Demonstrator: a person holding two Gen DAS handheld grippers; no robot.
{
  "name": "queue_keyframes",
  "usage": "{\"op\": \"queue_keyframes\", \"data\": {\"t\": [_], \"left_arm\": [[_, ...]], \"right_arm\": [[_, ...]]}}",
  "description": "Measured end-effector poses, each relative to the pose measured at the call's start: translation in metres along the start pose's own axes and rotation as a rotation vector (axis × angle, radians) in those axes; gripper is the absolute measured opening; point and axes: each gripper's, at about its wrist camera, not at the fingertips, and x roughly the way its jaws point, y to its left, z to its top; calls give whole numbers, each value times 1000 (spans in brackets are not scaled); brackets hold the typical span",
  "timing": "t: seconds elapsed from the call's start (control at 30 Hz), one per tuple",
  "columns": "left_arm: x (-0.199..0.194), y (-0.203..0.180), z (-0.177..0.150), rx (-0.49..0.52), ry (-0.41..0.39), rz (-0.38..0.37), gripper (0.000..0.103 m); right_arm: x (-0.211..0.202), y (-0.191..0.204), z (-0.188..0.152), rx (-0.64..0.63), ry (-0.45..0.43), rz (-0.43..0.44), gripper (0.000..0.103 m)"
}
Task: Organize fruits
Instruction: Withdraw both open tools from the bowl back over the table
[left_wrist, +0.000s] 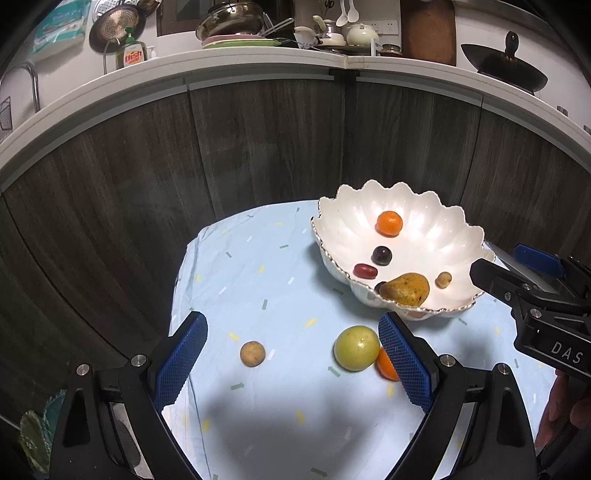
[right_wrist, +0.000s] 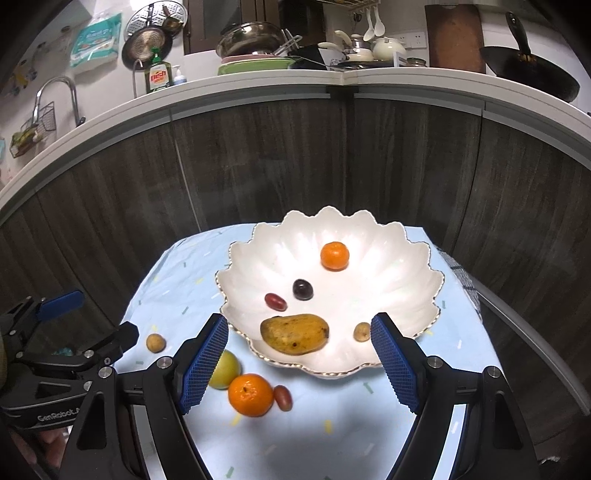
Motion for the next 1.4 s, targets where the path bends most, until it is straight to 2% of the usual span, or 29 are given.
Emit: {"op": "queue_keyframes", "data": {"t": [0.63, 1.4], "left_arm": [[3, 9, -24, 17, 8, 3, 95], [38, 34, -38, 69, 41, -20, 95]], "right_arm": [[2, 13, -20, -28, -11, -14, 80], [37, 42, -51, -77, 93, -14, 77]]}}
